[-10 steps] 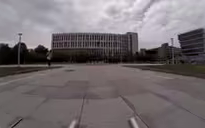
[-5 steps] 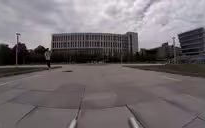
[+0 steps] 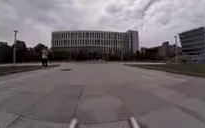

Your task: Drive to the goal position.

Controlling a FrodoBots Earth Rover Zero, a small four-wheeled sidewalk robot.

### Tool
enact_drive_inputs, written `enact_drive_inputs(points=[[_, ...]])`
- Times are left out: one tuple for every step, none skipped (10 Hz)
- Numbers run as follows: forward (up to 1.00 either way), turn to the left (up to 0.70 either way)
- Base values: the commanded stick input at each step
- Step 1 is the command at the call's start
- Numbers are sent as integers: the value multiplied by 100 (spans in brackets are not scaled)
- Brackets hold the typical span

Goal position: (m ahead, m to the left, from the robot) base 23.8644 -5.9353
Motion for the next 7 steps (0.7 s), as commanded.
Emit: enact_drive_inputs(points=[[70, 0], [70, 0], [70, 0], [70, 0], [70, 0], [70, 0], [70, 0]])
